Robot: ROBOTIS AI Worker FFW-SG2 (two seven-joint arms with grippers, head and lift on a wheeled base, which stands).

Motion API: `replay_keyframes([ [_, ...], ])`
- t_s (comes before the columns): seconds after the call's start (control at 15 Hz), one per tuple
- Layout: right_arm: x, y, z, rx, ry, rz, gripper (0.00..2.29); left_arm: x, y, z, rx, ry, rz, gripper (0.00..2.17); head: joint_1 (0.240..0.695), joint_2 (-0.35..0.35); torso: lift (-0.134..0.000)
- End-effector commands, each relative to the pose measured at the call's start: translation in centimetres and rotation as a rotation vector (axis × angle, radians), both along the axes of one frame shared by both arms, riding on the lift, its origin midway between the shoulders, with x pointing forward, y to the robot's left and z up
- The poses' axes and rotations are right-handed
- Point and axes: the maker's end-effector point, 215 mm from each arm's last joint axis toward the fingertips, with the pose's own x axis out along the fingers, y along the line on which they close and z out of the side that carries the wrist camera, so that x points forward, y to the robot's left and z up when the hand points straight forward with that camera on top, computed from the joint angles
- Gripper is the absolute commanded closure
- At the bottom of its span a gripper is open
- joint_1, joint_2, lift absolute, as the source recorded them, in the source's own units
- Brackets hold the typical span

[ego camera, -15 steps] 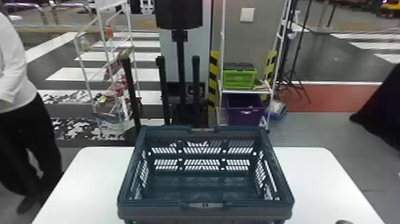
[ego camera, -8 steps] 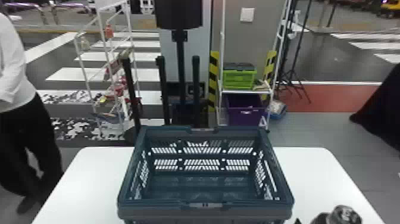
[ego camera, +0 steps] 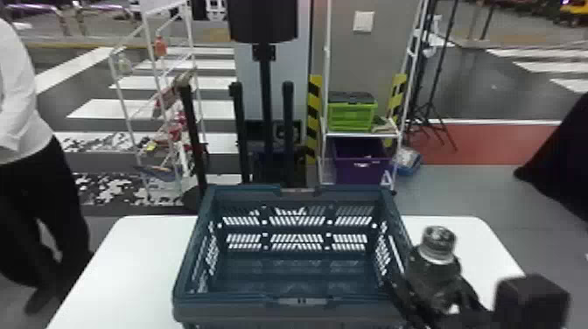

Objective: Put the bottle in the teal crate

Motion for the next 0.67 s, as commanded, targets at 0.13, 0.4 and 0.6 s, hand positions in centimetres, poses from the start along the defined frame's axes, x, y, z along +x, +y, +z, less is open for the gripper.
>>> replay_keyframes([
  [0.13,3.7,3.6,-0.4,-0.062,0.13,0.06,2.19,-0.1,0.0,-0.2,0.0,0.003,0.002,0.12,0.499,0.0,0.0],
  [0.4,7.1,6.5,-1.3,-0.131,0.237,0.118,2.19,0.0,0.0,-0.1,-0.001,0.002,0.002,0.13,0.499,0.0,0.0],
  [0.6,9.6,8.8,-3.0,-0.171,0.31,0.161,2.19,-0.1,0.2,0.0,0.002,0.002,0.002,0.13,0.499,0.0,0.0],
])
